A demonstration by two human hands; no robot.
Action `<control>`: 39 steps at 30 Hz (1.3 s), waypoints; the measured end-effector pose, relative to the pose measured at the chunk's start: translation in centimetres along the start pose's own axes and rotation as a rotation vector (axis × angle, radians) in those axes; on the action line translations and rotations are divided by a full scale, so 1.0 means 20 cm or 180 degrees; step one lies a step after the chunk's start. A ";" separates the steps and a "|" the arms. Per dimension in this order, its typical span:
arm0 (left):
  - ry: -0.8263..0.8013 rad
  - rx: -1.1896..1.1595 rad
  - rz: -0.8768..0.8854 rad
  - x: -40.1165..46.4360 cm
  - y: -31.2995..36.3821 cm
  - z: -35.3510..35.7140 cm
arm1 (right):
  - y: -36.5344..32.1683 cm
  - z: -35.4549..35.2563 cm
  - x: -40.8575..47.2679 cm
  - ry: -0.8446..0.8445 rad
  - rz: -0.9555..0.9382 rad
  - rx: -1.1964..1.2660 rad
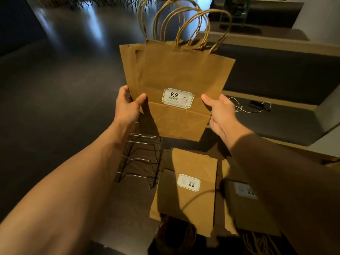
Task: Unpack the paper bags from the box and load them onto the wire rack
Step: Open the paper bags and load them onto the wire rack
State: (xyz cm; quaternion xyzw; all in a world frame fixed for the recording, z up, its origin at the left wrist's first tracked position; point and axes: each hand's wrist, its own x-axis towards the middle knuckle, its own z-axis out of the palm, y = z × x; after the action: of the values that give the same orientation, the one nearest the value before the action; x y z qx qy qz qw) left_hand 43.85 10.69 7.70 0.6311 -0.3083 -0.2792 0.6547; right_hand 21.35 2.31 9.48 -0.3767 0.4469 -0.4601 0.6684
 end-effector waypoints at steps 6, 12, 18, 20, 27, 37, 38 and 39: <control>0.0119 0.0116 -0.0102 0.22 -0.10 -0.26 | 0.10 0.27 0.11 -0.0120 -0.0016 -0.0169; 0.0125 0.0226 -0.0185 0.32 -0.27 -0.47 | 0.35 0.42 0.20 -0.0237 0.0318 0.0181; 0.0229 0.0394 -0.0591 0.33 -0.51 -0.58 | 0.63 0.46 0.29 0.0041 0.0700 -0.0028; 0.0183 0.0444 -0.0859 0.32 -0.58 -0.60 | 0.70 0.45 0.29 0.0106 0.0847 -0.0260; 0.0176 0.0162 -0.1125 0.28 -0.70 -0.58 | 0.88 0.42 0.25 0.0274 0.0791 -0.0777; 0.0640 0.0352 -0.1096 0.28 -0.70 -0.59 | 0.91 0.45 0.25 0.0313 0.0430 -0.1410; 0.0718 0.0294 -0.1144 0.28 -0.69 -0.58 | 0.91 0.46 0.25 0.0278 0.0394 -0.1537; 0.0766 0.0269 -0.1217 0.27 -0.68 -0.59 | 0.90 0.47 0.24 0.0236 0.0361 -0.1693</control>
State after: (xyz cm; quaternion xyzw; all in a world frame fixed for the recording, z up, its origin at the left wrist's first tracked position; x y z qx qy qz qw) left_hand 56.61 13.59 -5.78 0.7337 -0.1143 -0.3078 0.5949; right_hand 36.09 3.86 -5.22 -0.4963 0.5966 -0.3018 0.5539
